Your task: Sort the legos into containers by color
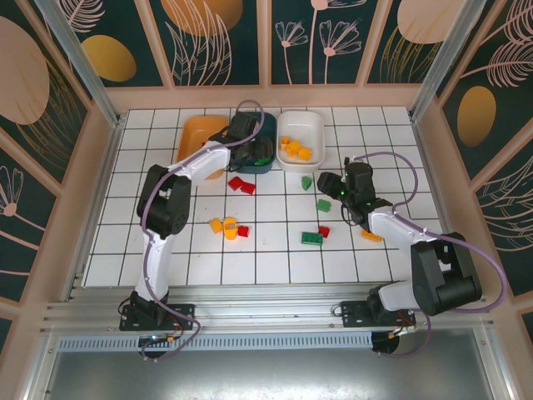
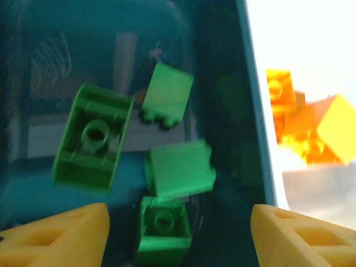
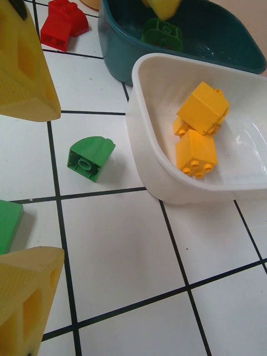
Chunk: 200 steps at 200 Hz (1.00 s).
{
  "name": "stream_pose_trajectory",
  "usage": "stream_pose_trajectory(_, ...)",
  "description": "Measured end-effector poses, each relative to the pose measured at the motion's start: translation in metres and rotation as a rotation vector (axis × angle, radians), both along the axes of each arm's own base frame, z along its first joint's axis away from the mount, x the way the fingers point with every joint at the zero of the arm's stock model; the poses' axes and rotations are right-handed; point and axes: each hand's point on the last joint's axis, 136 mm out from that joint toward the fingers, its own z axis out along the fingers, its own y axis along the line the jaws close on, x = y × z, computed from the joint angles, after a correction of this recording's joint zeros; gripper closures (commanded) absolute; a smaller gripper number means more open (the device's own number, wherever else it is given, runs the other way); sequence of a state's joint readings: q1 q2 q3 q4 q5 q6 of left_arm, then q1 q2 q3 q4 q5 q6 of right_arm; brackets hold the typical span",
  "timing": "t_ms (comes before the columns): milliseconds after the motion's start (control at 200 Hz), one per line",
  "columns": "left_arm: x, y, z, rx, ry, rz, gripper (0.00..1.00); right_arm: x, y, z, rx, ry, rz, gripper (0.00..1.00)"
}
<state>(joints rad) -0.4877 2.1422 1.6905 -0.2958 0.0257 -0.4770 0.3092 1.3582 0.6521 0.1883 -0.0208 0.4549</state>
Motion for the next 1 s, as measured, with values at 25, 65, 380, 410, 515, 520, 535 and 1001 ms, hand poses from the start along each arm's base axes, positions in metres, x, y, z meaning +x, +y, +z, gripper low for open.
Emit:
stream_pose_trajectory(25,-0.009,0.005,0.002,0.000,0.003,0.003,0.29,0.000,0.000,0.000,0.000,0.001,0.000,0.38)
stream_pose_trajectory(65,-0.025,0.014,0.010,-0.008,-0.002,0.011,0.28,-0.001,0.000,-0.001,-0.001,0.002,0.001,0.38)
stream_pose_trajectory(380,-0.138,0.079,0.019,-0.069,-0.018,0.094,0.20,-0.005,0.008,-0.003,-0.002,0.001,0.021,0.38)
stream_pose_trajectory(410,-0.147,0.084,0.009,-0.055,0.005,0.101,0.20,-0.004,0.008,-0.003,-0.001,-0.002,0.022,0.38)
stream_pose_trajectory(515,-0.167,0.097,-0.018,-0.007,0.070,0.113,0.20,-0.004,0.009,-0.002,-0.001,-0.005,0.023,0.38)
stream_pose_trajectory(520,-0.167,0.097,-0.019,-0.006,0.071,0.113,0.20,-0.004,0.009,-0.002,0.000,-0.005,0.023,0.38)
stream_pose_trajectory(535,-0.168,0.098,-0.021,-0.003,0.076,0.113,0.20,-0.004,0.009,-0.002,0.000,-0.005,0.023,0.38)
stream_pose_trajectory(1001,-0.098,0.095,-0.036,0.204,-0.036,0.119,0.36,-0.005,0.011,-0.002,-0.013,-0.009,0.019,0.38)
